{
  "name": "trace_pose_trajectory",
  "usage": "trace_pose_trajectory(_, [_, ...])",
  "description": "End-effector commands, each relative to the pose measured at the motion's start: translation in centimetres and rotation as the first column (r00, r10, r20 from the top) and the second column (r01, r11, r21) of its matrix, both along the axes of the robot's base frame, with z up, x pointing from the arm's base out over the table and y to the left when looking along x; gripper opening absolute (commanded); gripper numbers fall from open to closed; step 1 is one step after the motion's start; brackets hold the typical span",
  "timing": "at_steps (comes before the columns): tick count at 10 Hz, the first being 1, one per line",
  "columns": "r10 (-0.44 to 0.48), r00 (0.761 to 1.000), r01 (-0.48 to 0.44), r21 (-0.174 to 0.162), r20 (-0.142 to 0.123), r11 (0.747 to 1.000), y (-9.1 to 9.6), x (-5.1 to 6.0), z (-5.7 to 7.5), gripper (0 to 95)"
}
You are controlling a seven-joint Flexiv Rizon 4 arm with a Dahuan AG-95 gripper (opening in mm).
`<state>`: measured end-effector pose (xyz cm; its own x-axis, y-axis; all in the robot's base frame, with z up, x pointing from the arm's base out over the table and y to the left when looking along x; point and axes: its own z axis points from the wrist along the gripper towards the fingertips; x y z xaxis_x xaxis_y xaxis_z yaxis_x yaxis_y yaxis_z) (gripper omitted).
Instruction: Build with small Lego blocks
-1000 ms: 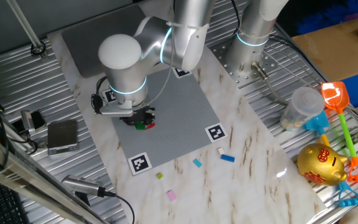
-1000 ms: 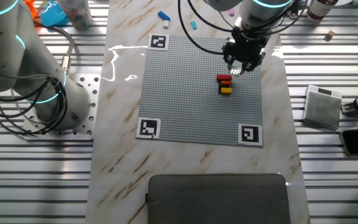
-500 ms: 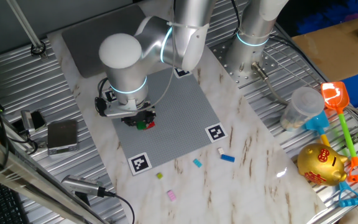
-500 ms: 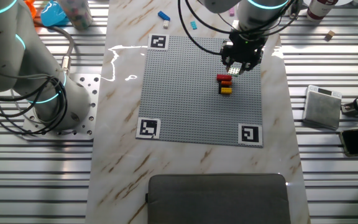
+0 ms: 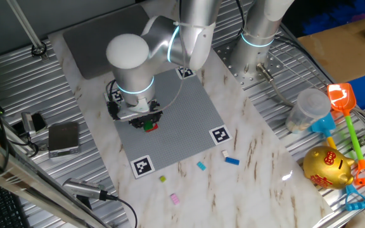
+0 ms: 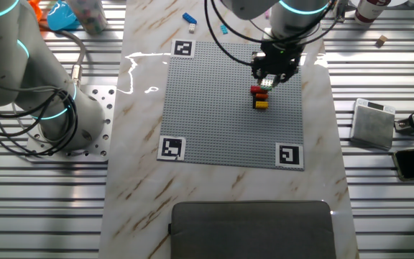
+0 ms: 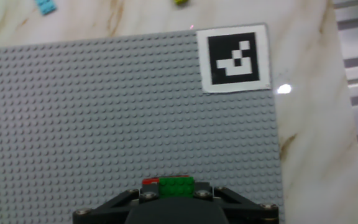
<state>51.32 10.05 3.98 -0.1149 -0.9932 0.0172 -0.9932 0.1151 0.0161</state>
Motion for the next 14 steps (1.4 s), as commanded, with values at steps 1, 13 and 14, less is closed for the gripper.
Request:
trace_pose_trajectory(1, [0.028,0.999,-0.028,-0.007,0.018,1.0,-0.09,-0.28,-0.23,0.0])
trace_pose_trajectory(13, [0.071,0.997,-0.07,-0.014,0.036,0.997,-0.48,-0.12,-0.83,0.0])
trace_pose_trajectory(14, [0.074,0.997,-0.073,-0.014,0.038,0.997,-0.53,-0.11,-0.91,0.0])
